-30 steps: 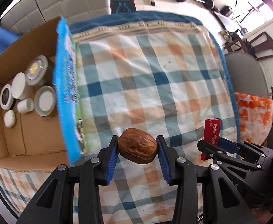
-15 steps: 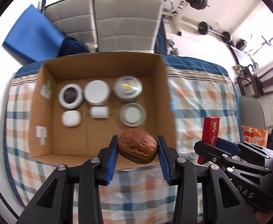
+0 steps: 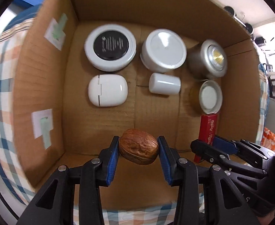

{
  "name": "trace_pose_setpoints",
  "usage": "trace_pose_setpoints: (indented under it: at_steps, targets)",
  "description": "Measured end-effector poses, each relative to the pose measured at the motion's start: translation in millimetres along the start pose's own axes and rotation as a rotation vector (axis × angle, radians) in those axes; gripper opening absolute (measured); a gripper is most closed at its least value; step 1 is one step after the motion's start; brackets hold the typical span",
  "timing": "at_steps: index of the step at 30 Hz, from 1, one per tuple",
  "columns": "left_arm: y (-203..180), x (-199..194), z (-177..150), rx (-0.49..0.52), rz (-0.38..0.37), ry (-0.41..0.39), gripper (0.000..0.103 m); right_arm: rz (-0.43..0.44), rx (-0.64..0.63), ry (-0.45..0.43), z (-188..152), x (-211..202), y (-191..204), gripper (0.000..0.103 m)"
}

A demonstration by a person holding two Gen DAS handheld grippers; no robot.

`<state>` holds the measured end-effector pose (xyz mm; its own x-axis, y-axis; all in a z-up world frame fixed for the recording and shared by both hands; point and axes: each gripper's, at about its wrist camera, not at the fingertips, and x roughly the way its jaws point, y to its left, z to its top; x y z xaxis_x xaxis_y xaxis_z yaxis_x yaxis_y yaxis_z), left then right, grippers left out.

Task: Organize rigid objects
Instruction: 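Carry the walnut and red box over the cardboard box with both tools, then lower the walnut and red box into the box and open both tools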

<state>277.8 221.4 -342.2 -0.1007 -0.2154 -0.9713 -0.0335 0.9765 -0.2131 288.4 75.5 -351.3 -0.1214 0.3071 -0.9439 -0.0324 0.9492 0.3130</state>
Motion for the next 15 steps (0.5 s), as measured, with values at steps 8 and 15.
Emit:
trace_pose_setpoints:
  at_steps: [8,15]
  targets:
    - [0,46,24,0.025,0.004,0.103,0.037,-0.062,0.017,0.069,16,42,2,0.036]
    - [-10,49,38,0.043,0.029,0.087,0.038,-0.122,0.036,0.032,25,43,3,0.036]
